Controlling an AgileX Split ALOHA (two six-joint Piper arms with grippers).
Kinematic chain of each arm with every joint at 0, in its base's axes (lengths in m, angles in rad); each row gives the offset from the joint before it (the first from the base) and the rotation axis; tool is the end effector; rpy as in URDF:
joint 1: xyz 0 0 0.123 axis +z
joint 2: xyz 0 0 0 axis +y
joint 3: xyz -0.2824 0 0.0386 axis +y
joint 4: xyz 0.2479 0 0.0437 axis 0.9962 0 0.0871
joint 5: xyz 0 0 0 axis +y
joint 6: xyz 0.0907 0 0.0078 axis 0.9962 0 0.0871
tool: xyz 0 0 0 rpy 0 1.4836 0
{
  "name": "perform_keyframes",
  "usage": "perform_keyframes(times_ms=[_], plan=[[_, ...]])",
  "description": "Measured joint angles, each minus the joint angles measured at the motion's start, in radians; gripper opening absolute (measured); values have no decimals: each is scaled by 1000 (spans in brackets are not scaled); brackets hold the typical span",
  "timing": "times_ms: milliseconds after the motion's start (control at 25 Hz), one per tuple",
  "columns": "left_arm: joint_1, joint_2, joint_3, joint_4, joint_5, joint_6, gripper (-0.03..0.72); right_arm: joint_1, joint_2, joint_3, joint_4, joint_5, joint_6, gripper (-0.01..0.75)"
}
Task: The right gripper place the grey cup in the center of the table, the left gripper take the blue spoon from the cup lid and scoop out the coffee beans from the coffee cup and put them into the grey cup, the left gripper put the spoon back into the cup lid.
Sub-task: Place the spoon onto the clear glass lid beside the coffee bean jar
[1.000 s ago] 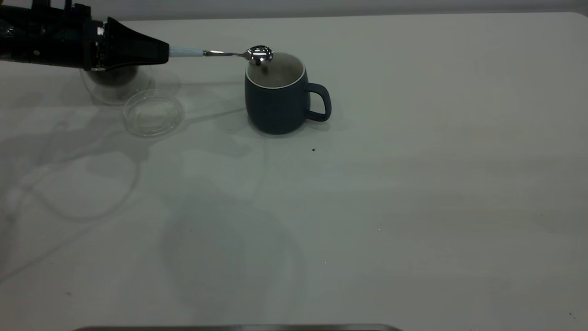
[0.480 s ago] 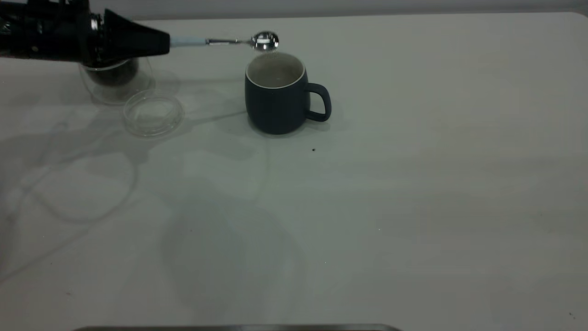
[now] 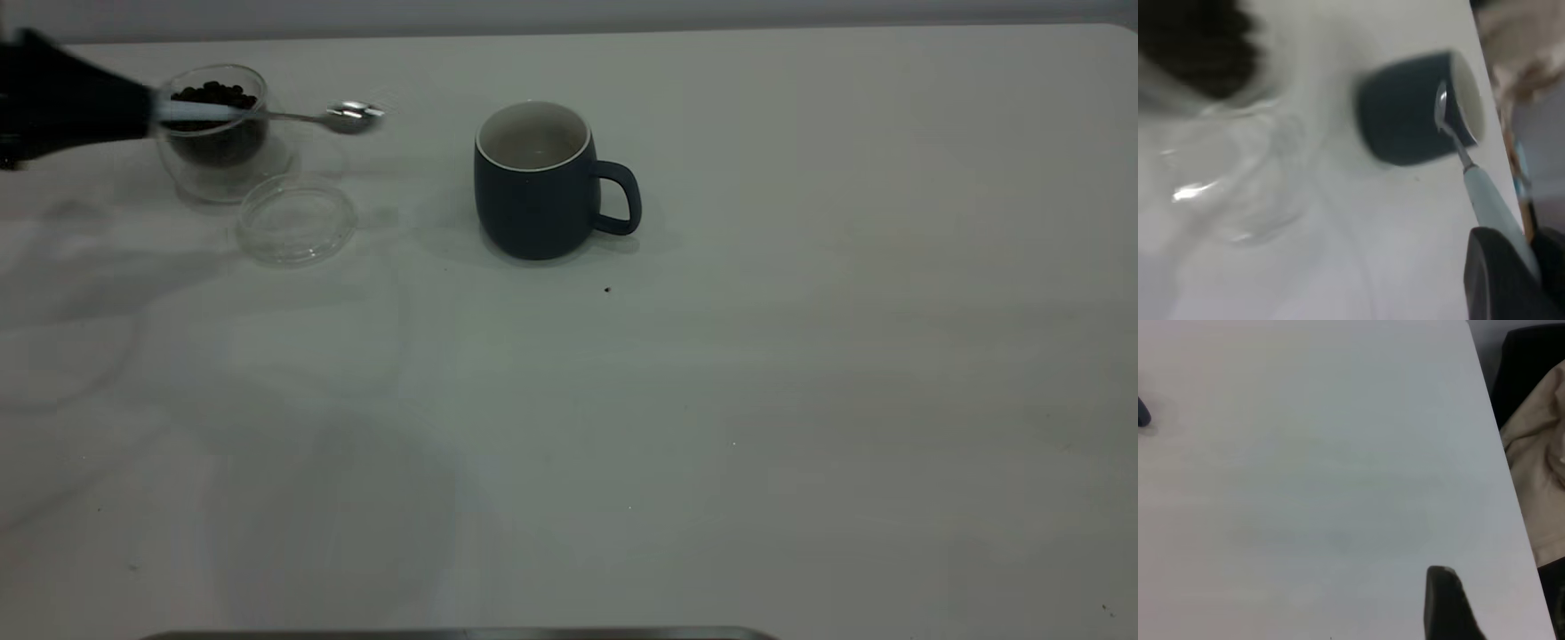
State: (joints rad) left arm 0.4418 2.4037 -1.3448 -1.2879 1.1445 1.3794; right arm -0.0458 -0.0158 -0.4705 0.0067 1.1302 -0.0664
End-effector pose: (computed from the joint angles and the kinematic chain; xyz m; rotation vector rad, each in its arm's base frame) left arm 0.3925 0.0975 0.0457 0.0092 2.3694 -1.2429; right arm -0.0070 0.0009 0.2634 -0.0225 2.1279 -0.0582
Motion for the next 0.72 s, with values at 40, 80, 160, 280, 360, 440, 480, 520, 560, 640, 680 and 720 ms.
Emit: perform_keyframes(times_ms=[40,80,160,280,360,440,480,520,560,640,680,720], plan=[[29,0,0,0,0,-14,131,0,0,0,0,0,0,358],[49,0,0,1,0,-26,131,0,0,0,0,0,0,358],[83,0,0,14,0,-50,131,0,0,0,0,0,0,358],[98,1,0,37,0,-101,131,0,0,0,0,0,0,358],[98,10,0,38,0,-117,131,0,0,0,0,0,0,358],[98,27,0,37,-1,-127,131,0,0,0,0,0,0,358],[98,39,0,37,-1,-128,131,0,0,0,0,0,0,358],[98,49,0,37,-1,-128,131,0,0,0,0,0,0,358],[98,62,0,37,-2,-129,131,0,0,0,0,0,0,358],[98,84,0,37,-6,-129,131,0,0,0,0,0,0,358],[98,93,0,37,-14,-129,131,0,0,0,0,0,0,358],[98,102,0,36,-24,-129,131,0,0,0,0,0,0,358]])
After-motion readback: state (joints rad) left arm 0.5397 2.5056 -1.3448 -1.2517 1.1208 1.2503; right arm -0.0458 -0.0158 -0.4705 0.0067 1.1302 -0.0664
